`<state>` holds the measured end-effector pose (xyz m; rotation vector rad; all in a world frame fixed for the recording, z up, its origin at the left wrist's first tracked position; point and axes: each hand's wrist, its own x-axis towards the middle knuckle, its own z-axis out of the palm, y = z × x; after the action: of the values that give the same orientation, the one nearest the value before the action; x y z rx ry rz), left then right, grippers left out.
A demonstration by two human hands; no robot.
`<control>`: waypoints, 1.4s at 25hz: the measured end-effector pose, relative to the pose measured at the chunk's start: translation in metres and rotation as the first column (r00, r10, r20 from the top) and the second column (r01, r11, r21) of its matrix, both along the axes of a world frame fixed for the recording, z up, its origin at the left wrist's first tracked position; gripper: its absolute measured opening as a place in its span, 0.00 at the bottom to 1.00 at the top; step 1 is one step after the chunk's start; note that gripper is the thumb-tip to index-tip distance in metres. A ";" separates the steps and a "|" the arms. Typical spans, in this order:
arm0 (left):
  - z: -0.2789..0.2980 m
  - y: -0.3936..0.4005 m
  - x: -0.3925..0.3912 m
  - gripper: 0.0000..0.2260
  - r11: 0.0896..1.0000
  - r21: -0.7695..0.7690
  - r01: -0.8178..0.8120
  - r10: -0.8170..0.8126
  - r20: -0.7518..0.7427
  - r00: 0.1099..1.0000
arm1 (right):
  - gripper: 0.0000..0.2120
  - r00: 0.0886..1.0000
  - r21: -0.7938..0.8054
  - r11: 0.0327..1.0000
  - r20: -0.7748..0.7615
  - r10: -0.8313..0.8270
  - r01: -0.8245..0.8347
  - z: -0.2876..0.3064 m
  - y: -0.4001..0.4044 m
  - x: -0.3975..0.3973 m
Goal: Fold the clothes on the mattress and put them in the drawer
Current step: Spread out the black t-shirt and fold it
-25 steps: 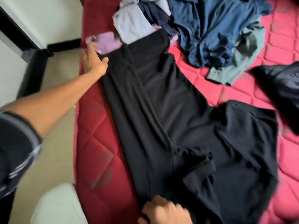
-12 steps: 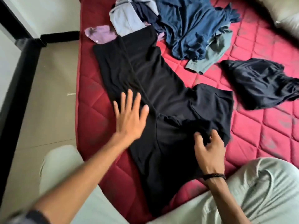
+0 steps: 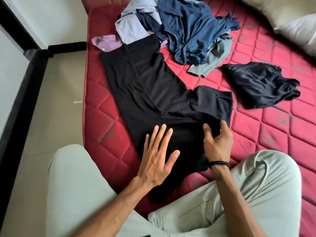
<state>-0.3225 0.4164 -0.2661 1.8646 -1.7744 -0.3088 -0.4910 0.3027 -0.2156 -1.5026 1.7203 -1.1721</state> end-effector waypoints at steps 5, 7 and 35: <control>0.002 -0.015 0.002 0.26 0.998 -0.006 -0.069 0.066 -0.236 0.970 | 0.14 0.997 0.190 0.981 -0.083 -0.011 0.026 -0.013 -0.005 -0.008; 0.021 -0.026 0.010 0.22 0.980 0.040 -0.193 0.182 -0.560 0.808 | 0.14 0.991 0.062 0.998 -0.127 0.028 -0.021 -0.008 -0.004 -0.003; 0.005 -0.036 0.051 0.22 0.929 -0.176 -0.324 0.340 0.069 0.938 | 0.14 0.569 0.276 0.591 -0.163 0.806 -0.758 -0.018 0.083 0.039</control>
<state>-0.2720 0.3808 -0.2612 2.0460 -1.4579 0.0555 -0.4520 0.3856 -0.2335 -2.0564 0.9951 -0.3209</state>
